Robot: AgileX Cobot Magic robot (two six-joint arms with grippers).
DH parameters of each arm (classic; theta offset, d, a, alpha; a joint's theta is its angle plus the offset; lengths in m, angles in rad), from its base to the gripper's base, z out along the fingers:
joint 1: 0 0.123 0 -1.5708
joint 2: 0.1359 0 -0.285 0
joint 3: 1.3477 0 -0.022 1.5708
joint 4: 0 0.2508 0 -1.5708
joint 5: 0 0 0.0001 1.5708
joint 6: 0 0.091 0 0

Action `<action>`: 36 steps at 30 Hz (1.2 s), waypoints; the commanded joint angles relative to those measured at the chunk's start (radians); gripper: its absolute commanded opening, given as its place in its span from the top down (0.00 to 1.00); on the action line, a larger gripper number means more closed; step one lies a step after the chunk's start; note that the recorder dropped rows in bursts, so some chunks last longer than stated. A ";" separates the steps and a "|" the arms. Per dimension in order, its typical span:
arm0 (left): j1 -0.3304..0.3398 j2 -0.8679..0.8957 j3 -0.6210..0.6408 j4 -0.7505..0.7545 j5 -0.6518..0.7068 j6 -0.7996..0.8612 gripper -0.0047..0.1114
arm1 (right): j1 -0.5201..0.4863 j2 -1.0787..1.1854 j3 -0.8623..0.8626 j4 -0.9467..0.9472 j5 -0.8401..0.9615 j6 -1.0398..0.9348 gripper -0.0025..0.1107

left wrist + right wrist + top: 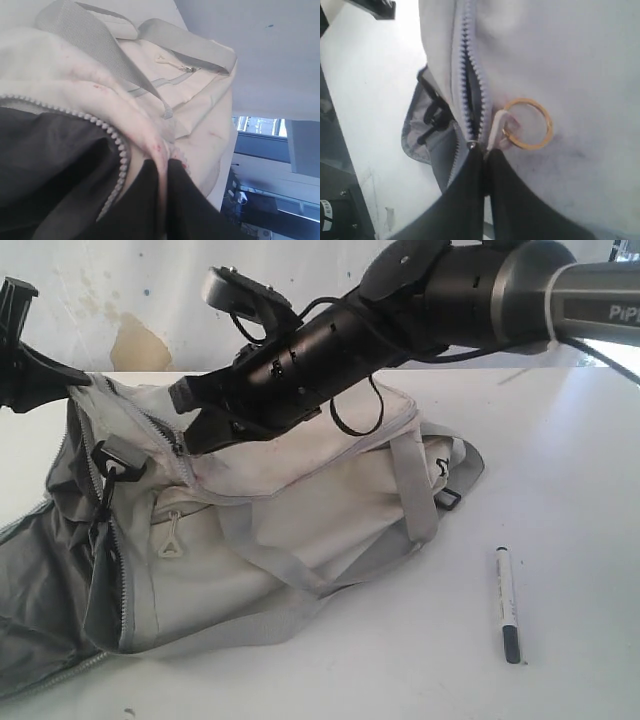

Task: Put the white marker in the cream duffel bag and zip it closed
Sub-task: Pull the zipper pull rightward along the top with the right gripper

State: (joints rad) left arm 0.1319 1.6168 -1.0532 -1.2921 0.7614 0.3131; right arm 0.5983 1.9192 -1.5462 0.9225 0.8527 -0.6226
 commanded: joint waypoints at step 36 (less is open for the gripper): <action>0.078 -0.010 -0.002 0.284 0.149 0.080 0.96 | -0.223 -0.182 0.224 -0.897 -0.407 0.545 0.98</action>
State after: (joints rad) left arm 0.2001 1.6168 -1.0532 -1.0279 0.9125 0.3879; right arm 0.4153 1.7460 -1.3238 0.0659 0.4670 -0.0802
